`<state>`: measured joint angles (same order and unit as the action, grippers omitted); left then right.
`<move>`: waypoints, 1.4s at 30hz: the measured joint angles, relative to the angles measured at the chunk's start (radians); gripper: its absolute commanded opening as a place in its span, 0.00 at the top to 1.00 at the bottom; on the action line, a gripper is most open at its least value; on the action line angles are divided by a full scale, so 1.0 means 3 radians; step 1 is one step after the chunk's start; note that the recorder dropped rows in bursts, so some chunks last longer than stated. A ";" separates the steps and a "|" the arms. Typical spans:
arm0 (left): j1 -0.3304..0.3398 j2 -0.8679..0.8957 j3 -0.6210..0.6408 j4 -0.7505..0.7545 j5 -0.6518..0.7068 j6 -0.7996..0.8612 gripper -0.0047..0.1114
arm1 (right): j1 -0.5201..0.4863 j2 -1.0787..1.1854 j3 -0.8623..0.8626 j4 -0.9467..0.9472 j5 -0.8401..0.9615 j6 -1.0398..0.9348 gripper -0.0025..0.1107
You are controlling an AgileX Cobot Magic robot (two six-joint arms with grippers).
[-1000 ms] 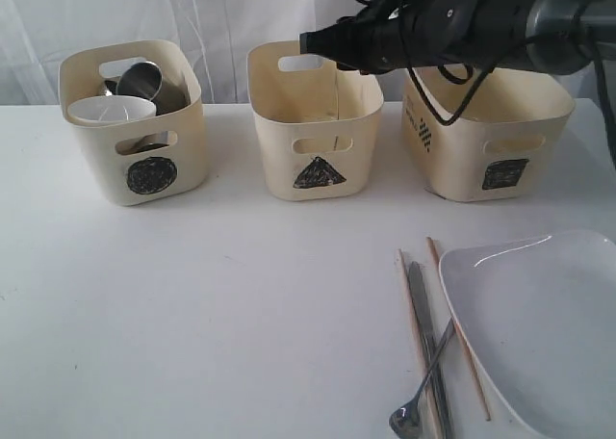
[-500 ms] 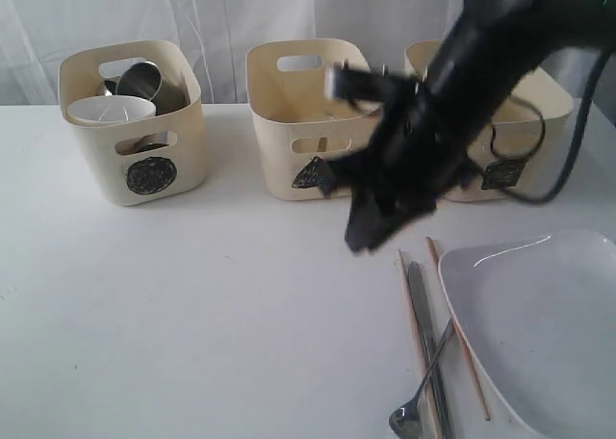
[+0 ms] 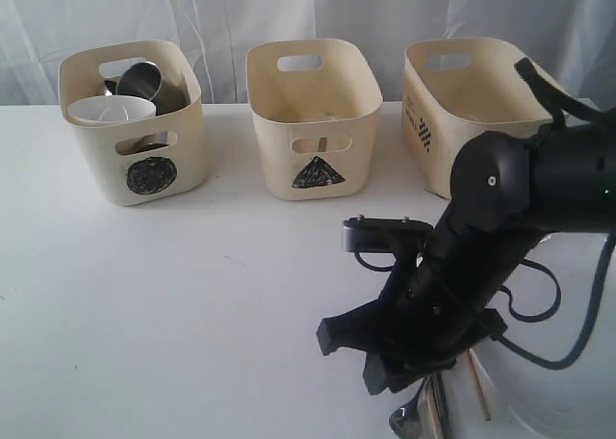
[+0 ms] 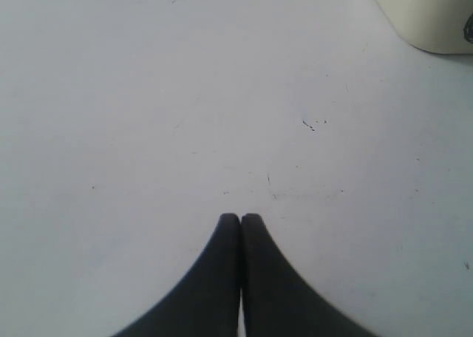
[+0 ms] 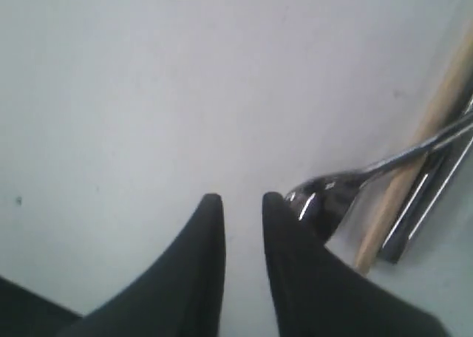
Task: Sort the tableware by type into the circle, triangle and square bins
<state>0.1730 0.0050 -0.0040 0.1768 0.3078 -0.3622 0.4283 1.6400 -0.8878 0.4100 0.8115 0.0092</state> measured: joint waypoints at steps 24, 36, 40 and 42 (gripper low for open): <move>0.0000 0.0000 0.0000 0.0000 0.0000 0.0000 0.96 | 0.0000 0.0103 -0.0080 -0.1148 0.0128 0.1342 0.60; 0.0000 0.0000 0.0000 0.0000 0.0000 0.0000 0.96 | 0.0000 0.0432 -0.0085 -0.1249 -0.0219 0.1380 0.68; 0.0000 0.0000 0.0000 0.0000 0.0000 0.0000 0.96 | 0.0000 0.0471 -0.0093 -0.1293 -0.0302 0.1387 0.81; 0.0000 0.0000 0.0000 0.0000 0.0000 0.0000 0.96 | 0.0000 0.0492 -0.0095 -0.1299 -0.0328 0.1387 0.87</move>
<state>0.1730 0.0050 -0.0040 0.1768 0.3078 -0.3622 0.4283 1.7875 -0.9164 0.0202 0.7132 0.4254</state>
